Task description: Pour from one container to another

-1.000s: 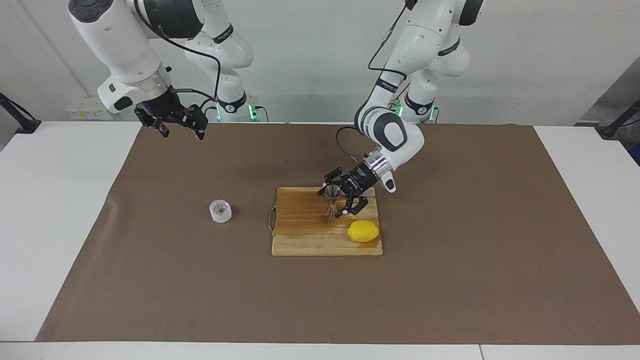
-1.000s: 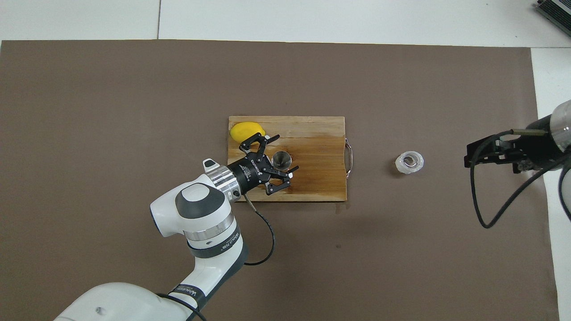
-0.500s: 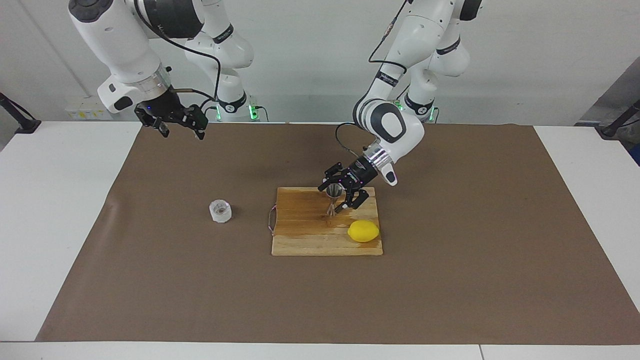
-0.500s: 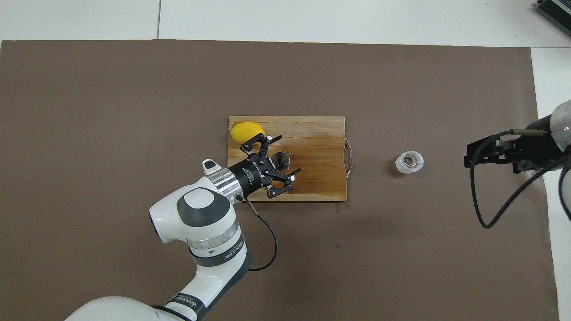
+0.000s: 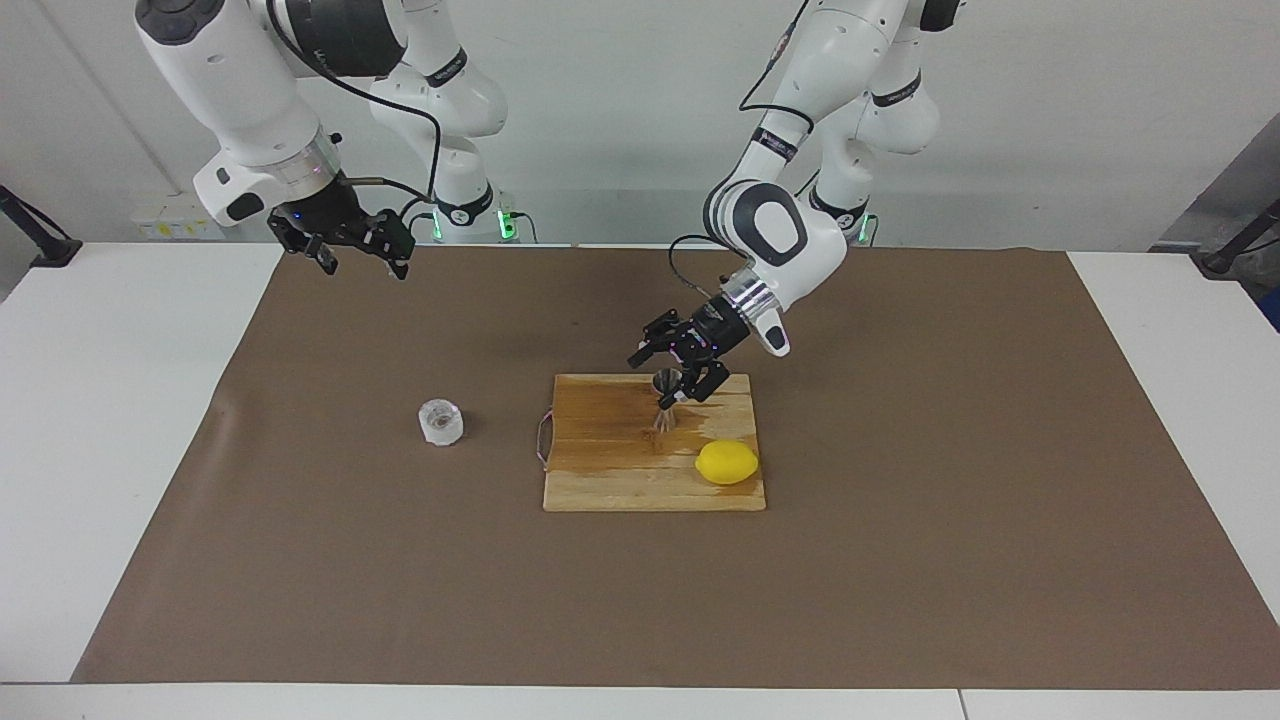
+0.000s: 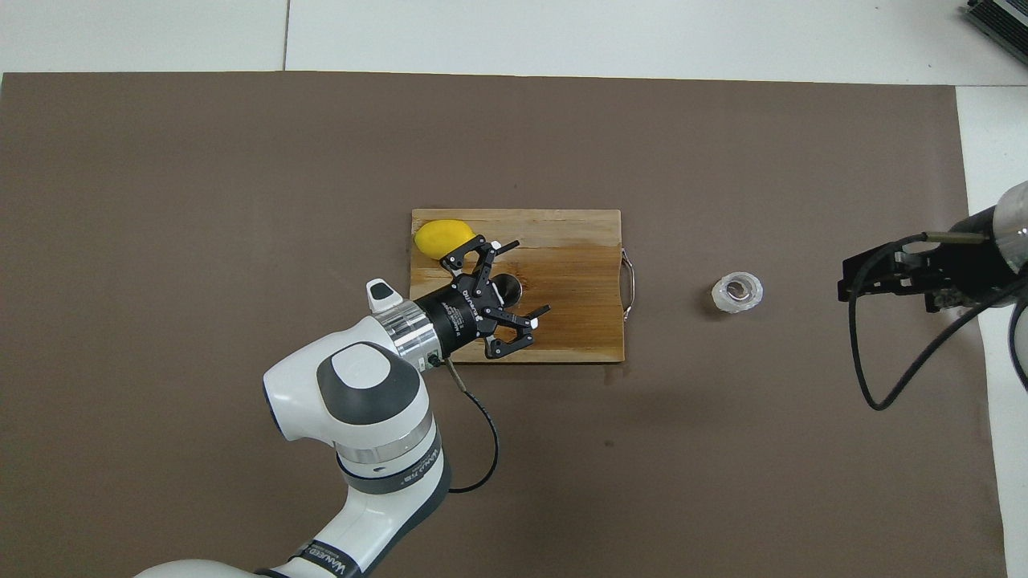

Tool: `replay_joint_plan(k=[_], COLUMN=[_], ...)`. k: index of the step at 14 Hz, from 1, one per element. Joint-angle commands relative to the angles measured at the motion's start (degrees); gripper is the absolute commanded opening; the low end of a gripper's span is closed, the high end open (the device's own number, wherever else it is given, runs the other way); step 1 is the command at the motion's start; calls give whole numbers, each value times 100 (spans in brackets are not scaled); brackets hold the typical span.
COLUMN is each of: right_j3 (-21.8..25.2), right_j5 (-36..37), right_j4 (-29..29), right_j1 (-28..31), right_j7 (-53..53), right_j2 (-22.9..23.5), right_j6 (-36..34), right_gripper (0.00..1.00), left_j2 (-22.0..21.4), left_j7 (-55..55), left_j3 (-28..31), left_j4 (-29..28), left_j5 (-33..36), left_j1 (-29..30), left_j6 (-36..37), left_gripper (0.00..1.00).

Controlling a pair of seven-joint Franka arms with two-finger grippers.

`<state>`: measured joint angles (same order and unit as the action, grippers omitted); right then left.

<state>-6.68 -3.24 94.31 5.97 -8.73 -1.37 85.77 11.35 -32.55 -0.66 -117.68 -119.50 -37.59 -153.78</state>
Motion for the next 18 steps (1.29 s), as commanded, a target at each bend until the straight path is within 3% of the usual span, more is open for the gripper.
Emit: replay_joint_plan(k=[1, 4, 9, 13, 16, 18], right_j3=[-27, -27, -18, -18, -18, -18], right_j5=[42, -10, -19, -19, -71, -614], right_j4=[0, 17, 316, 1017, 1510, 1931], right_j1=[124, 124, 256, 343, 606, 957], right_j7=[134, 632, 3646, 5658, 7248, 8416], right_j2=[-82, -82, -223, -390, -381, -338], right_j6=[-428, -166, -61, 746, 1500, 2134], right_gripper=[100, 100, 100, 100, 100, 100], left_j2=[-168, -317, -335, -387, -318, -317], left_j7=[-24, -15, -6, 11, 20, 20], left_j3=[48, 57, 197, 242, 242, 259], left_j4=[43, 52, 288, 421, 588, 640], left_j5=[383, 987, 2289, 2693, 3764, 4528], left_j1=[-47, -11, 50, 462, 481, 507], left_j6=[-179, -319, -320, -249, -205, 118], left_gripper=[100, 100, 100, 100, 100, 100])
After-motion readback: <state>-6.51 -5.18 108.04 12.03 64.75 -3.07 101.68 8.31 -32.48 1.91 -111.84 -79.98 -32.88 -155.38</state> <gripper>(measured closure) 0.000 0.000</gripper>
